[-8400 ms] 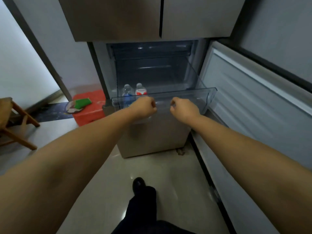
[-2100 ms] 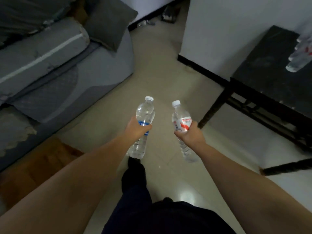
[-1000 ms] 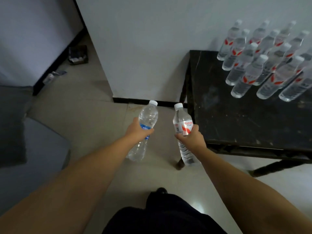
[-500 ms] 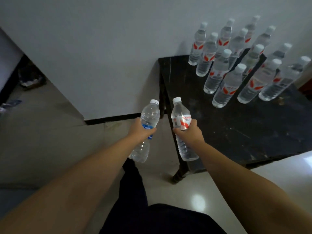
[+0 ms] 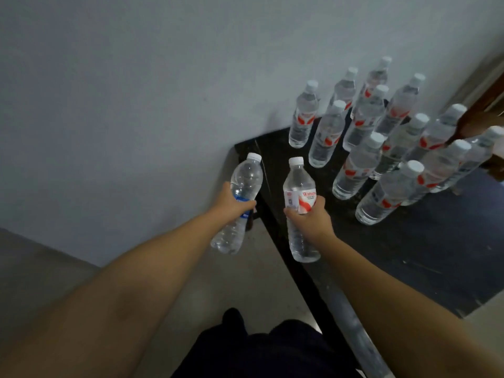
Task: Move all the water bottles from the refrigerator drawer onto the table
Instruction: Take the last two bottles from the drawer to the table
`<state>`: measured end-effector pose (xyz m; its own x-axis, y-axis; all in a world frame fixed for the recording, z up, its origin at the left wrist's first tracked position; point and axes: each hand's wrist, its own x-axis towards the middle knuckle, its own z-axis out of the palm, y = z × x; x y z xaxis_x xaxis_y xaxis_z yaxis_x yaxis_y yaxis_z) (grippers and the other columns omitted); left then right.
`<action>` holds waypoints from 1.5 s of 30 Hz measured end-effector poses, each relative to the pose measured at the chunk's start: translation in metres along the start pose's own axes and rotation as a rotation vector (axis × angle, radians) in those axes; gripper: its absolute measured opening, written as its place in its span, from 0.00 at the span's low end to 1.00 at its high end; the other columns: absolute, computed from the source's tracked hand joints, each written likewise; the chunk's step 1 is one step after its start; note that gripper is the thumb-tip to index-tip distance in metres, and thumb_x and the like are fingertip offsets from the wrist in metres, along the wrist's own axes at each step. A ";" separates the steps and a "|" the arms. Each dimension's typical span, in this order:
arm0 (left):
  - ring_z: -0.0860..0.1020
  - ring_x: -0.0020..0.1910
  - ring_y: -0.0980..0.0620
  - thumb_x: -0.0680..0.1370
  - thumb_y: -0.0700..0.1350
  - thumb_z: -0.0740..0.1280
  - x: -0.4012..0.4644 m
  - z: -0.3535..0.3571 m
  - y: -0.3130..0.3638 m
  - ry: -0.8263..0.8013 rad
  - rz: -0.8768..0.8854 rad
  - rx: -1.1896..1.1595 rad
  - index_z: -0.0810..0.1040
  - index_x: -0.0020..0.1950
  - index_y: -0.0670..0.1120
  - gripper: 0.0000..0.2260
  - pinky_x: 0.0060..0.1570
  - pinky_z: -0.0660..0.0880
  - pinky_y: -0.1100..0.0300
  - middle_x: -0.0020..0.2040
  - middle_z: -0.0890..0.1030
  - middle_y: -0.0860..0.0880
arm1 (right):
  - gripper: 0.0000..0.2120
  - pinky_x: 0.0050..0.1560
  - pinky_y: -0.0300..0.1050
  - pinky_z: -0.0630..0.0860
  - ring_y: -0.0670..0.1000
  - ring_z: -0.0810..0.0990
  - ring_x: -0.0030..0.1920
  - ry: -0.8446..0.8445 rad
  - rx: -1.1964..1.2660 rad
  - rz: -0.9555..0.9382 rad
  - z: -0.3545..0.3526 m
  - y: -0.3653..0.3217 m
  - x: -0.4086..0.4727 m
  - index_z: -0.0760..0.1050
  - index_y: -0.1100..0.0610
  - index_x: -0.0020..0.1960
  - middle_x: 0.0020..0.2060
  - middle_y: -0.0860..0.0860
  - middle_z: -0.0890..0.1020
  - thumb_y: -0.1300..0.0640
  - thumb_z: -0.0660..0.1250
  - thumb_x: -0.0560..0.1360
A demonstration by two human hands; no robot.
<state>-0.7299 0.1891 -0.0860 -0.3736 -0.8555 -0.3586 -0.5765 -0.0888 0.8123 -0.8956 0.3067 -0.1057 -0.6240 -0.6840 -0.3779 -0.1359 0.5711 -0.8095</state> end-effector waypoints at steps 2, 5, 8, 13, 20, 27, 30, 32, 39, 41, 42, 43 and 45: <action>0.74 0.55 0.49 0.72 0.44 0.74 0.021 -0.005 0.010 0.008 0.011 0.008 0.63 0.68 0.44 0.30 0.51 0.69 0.58 0.58 0.73 0.48 | 0.33 0.57 0.48 0.75 0.52 0.76 0.58 0.000 0.062 -0.001 0.004 -0.012 0.011 0.58 0.53 0.68 0.56 0.49 0.74 0.52 0.73 0.71; 0.74 0.61 0.46 0.70 0.46 0.75 0.056 -0.005 0.022 -0.018 0.029 0.057 0.61 0.69 0.45 0.33 0.55 0.70 0.56 0.62 0.73 0.47 | 0.35 0.58 0.48 0.73 0.52 0.75 0.60 0.020 0.123 0.004 0.006 -0.024 0.031 0.56 0.54 0.70 0.58 0.51 0.74 0.56 0.74 0.71; 0.74 0.62 0.45 0.70 0.45 0.75 0.093 0.000 0.044 -0.036 0.069 0.100 0.62 0.68 0.44 0.33 0.55 0.70 0.56 0.64 0.73 0.45 | 0.37 0.64 0.53 0.73 0.54 0.75 0.63 0.039 0.163 -0.006 0.003 -0.034 0.061 0.57 0.52 0.71 0.63 0.52 0.74 0.57 0.75 0.70; 0.73 0.64 0.45 0.70 0.44 0.75 0.144 0.006 0.073 -0.012 0.108 0.065 0.63 0.68 0.44 0.31 0.59 0.70 0.55 0.65 0.73 0.45 | 0.36 0.67 0.53 0.70 0.53 0.72 0.67 0.045 0.239 -0.036 -0.002 -0.056 0.106 0.60 0.50 0.70 0.65 0.50 0.73 0.58 0.75 0.69; 0.75 0.62 0.45 0.67 0.42 0.77 0.214 0.016 0.098 0.075 0.173 0.060 0.68 0.65 0.42 0.30 0.57 0.70 0.58 0.63 0.74 0.42 | 0.31 0.67 0.53 0.71 0.50 0.75 0.64 0.096 0.351 -0.060 0.007 -0.064 0.146 0.64 0.44 0.64 0.63 0.47 0.76 0.59 0.76 0.69; 0.75 0.63 0.46 0.67 0.40 0.77 0.254 0.041 0.101 -0.027 0.207 -0.030 0.67 0.68 0.42 0.32 0.57 0.71 0.61 0.64 0.75 0.43 | 0.33 0.61 0.41 0.73 0.44 0.74 0.61 0.151 0.345 -0.053 0.026 -0.071 0.158 0.62 0.47 0.67 0.60 0.44 0.74 0.60 0.76 0.69; 0.73 0.66 0.46 0.68 0.40 0.77 0.262 0.043 0.095 -0.063 0.230 -0.059 0.66 0.70 0.42 0.34 0.65 0.71 0.55 0.67 0.74 0.44 | 0.35 0.55 0.32 0.71 0.42 0.72 0.60 0.192 0.341 -0.041 0.034 -0.071 0.157 0.60 0.50 0.69 0.60 0.43 0.72 0.61 0.75 0.70; 0.71 0.68 0.46 0.68 0.41 0.77 0.264 0.040 0.086 -0.085 0.251 -0.054 0.64 0.71 0.43 0.35 0.68 0.69 0.51 0.68 0.73 0.44 | 0.36 0.58 0.36 0.71 0.45 0.73 0.63 0.222 0.336 -0.025 0.040 -0.068 0.160 0.59 0.48 0.68 0.61 0.45 0.72 0.61 0.76 0.69; 0.70 0.69 0.46 0.70 0.43 0.76 0.266 0.033 0.072 -0.137 0.231 -0.037 0.60 0.74 0.43 0.37 0.69 0.66 0.56 0.71 0.71 0.44 | 0.39 0.62 0.39 0.69 0.44 0.71 0.64 0.238 0.358 -0.008 0.045 -0.069 0.159 0.57 0.54 0.72 0.63 0.45 0.71 0.62 0.75 0.69; 0.69 0.70 0.46 0.70 0.42 0.76 0.267 0.032 0.073 -0.149 0.243 -0.041 0.60 0.74 0.43 0.37 0.70 0.65 0.55 0.71 0.70 0.44 | 0.39 0.61 0.38 0.69 0.44 0.71 0.64 0.244 0.347 -0.003 0.046 -0.070 0.160 0.57 0.54 0.72 0.63 0.45 0.71 0.62 0.75 0.69; 0.69 0.70 0.46 0.70 0.42 0.76 0.267 0.031 0.074 -0.155 0.248 -0.042 0.60 0.74 0.43 0.37 0.70 0.65 0.53 0.71 0.70 0.44 | 0.39 0.60 0.37 0.69 0.44 0.71 0.64 0.250 0.343 0.000 0.047 -0.070 0.160 0.57 0.55 0.73 0.62 0.45 0.71 0.62 0.75 0.69; 0.69 0.70 0.46 0.70 0.42 0.76 0.267 0.031 0.074 -0.159 0.252 -0.040 0.60 0.74 0.43 0.38 0.71 0.66 0.52 0.71 0.70 0.44 | 0.39 0.60 0.36 0.69 0.44 0.71 0.63 0.256 0.342 0.001 0.047 -0.070 0.160 0.57 0.55 0.73 0.62 0.45 0.71 0.63 0.75 0.69; 0.70 0.70 0.46 0.70 0.42 0.76 0.266 0.031 0.074 -0.163 0.253 -0.030 0.60 0.74 0.43 0.37 0.70 0.66 0.51 0.71 0.70 0.44 | 0.39 0.60 0.36 0.69 0.43 0.70 0.63 0.261 0.339 0.006 0.048 -0.069 0.159 0.57 0.56 0.73 0.62 0.45 0.71 0.63 0.75 0.69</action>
<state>-0.8942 -0.0296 -0.1358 -0.6155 -0.7596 -0.2103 -0.4293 0.0994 0.8977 -0.9485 0.1368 -0.1314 -0.8035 -0.5189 -0.2918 0.1017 0.3634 -0.9261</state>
